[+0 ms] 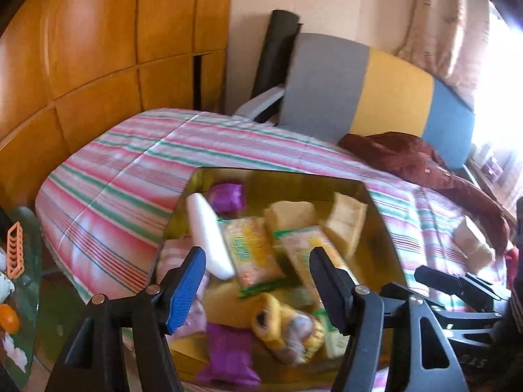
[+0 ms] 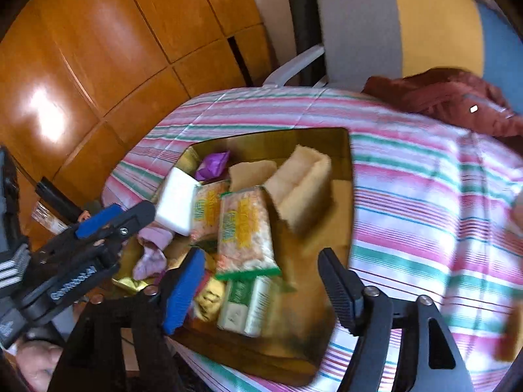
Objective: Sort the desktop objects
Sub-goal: 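Carry both WEIDAN packets to the gold tray and open both grippers, then move both grippers back over the white box and sock ball, then grasp the white sock ball with the left gripper while the right gripper grasps the white box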
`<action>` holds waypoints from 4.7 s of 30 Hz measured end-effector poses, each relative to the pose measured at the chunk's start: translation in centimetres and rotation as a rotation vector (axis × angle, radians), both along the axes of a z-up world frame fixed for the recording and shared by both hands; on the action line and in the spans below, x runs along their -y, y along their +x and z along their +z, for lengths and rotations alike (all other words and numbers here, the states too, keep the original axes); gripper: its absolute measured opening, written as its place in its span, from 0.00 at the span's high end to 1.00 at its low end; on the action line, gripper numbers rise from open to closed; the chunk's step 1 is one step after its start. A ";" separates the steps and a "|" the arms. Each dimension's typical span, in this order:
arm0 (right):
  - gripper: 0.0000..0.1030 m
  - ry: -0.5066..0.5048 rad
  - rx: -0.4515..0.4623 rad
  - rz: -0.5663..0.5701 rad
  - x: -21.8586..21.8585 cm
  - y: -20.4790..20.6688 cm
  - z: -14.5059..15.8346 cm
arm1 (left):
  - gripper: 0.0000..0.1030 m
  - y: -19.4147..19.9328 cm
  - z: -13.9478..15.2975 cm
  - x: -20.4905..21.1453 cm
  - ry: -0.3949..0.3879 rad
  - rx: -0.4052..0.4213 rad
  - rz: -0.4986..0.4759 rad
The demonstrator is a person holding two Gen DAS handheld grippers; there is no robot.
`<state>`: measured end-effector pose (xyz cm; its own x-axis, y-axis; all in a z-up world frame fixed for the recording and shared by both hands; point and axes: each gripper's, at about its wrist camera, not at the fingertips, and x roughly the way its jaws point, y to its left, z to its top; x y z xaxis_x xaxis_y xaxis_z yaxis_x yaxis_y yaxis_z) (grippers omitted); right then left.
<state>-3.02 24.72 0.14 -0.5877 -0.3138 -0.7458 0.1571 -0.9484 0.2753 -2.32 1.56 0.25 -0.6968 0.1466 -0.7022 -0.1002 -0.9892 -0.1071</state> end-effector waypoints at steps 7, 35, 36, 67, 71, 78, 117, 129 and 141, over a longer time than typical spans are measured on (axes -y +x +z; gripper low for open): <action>0.21 0.026 -0.020 -0.091 -3.1 2.8 0.7 | 0.37 1.3 -0.3 -2.9 0.040 0.040 -0.095; 0.12 0.011 0.065 -0.534 -21.7 11.8 1.2 | 0.36 5.4 -1.3 -16.2 -0.017 0.128 -0.480; 0.12 0.018 0.066 -0.553 -22.7 12.2 1.5 | 0.36 5.1 -1.2 -17.1 -0.009 0.138 -0.493; 0.10 -0.266 -0.100 -0.847 -42.3 10.0 1.0 | 0.27 0.4 -4.3 -43.5 -0.007 0.210 -0.801; 0.10 -0.242 -0.097 -0.830 -41.9 9.9 1.1 | 0.27 -0.4 -5.9 -45.6 -0.015 0.246 -0.800; 0.10 -0.263 -0.056 -0.824 -42.3 9.6 0.1 | 0.50 -2.5 -9.0 -46.8 -0.012 0.340 -0.759; 0.37 0.320 0.207 -0.108 -34.7 -6.6 -5.1 | 0.52 -3.1 -8.5 -37.4 -0.048 0.256 -0.645; 0.51 0.262 0.233 -0.173 -34.0 -4.6 -6.2 | 0.54 -2.5 -8.7 -37.6 -0.092 0.228 -0.615; 0.51 0.265 0.285 -0.125 -29.9 -3.5 -5.5 | 0.56 -1.5 -8.3 -34.3 -0.092 0.290 -0.520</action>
